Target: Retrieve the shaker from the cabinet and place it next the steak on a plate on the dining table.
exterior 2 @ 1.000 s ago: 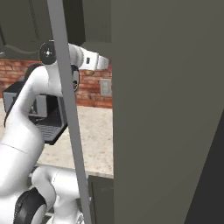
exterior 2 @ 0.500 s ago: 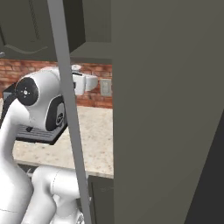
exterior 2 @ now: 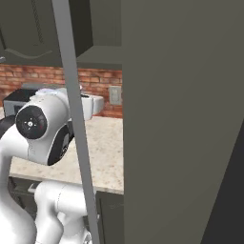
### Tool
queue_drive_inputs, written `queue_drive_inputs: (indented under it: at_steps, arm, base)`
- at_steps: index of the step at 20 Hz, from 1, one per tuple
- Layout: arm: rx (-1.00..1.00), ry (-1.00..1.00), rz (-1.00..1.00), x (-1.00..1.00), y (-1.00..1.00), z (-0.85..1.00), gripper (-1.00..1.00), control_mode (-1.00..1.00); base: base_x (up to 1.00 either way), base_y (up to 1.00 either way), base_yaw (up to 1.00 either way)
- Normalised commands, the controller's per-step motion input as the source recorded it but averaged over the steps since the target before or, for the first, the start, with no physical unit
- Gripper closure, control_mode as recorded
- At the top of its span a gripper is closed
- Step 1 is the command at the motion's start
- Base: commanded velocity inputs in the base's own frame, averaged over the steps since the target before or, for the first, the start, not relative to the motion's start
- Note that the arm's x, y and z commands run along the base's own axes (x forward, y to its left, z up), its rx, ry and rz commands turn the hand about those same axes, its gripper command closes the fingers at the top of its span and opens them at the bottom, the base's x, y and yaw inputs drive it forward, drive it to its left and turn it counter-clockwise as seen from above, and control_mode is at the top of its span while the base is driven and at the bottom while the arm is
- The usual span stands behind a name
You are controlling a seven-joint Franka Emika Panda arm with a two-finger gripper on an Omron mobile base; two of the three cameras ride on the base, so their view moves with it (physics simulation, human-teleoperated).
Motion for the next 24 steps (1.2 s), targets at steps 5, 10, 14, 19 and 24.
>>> queue_drive_inputs:
  at_steps: [5, 10, 14, 19, 24]
  arm:
    - [0.00, 0.25, 0.10, -0.17, 0.16, -0.28, 1.00, -1.00]
    - [0.00, 0.01, 0.01, 0.02, 0.09, -0.03, 1.00, 1.00]
    - [0.00, 0.00, 0.00, 0.00, 0.00, 0.00, 1.00, 1.00]
    - [0.00, 0.00, 0.00, 0.00, 0.00, 0.00, 1.00, 1.00]
    - [0.00, 0.00, 0.00, 0.00, 0.00, 0.00, 1.00, 1.00]
  base:
    - [0.00, 0.00, 0.00]
    - [0.04, 0.02, 0.00]
    - [-0.64, 0.15, 0.02]
    - [-0.95, 0.12, 0.11]
    - [-0.89, 0.31, 0.36]
